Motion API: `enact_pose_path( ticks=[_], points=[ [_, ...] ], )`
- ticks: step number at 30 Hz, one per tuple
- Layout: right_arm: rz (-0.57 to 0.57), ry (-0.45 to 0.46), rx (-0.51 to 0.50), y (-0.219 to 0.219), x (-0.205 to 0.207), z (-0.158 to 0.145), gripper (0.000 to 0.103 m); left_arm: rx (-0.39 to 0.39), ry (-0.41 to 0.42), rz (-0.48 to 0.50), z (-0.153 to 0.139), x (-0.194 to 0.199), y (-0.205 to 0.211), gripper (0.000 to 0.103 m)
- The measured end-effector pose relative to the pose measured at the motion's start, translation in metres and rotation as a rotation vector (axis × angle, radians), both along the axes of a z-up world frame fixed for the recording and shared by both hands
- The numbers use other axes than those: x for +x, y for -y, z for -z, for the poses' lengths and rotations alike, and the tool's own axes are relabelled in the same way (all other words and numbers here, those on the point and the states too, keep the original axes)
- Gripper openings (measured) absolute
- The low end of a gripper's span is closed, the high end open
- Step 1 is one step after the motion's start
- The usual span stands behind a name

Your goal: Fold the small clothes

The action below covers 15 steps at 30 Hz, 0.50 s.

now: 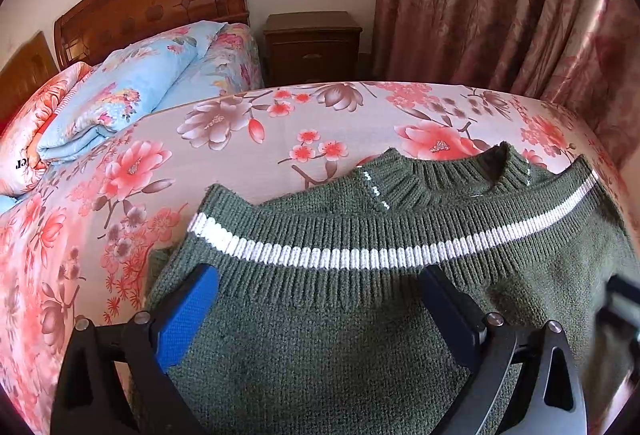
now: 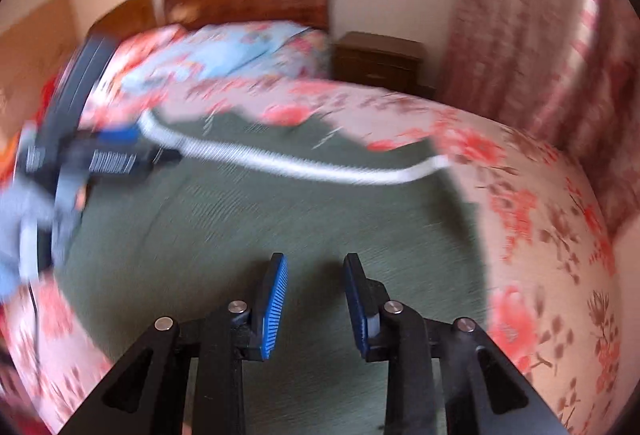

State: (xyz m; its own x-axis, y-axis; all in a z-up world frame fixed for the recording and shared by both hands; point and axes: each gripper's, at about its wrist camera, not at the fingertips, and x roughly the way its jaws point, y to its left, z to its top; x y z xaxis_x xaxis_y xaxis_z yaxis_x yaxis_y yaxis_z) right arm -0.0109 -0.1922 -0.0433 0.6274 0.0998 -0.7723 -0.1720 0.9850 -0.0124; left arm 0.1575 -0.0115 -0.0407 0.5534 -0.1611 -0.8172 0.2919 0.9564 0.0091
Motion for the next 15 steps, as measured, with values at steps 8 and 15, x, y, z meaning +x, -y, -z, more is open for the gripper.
enact_pose_path(
  ticks=[8, 15],
  points=[
    [0.071, 0.032, -0.001, 0.026, -0.02, 0.003, 0.031, 0.008, 0.007, -0.005, 0.0, -0.002, -0.001, 0.103],
    [0.135, 0.022, 0.083, 0.057, -0.03, 0.006, 0.031, 0.007, 0.009, -0.002, 0.0, -0.001, -0.001, 0.103]
  ],
)
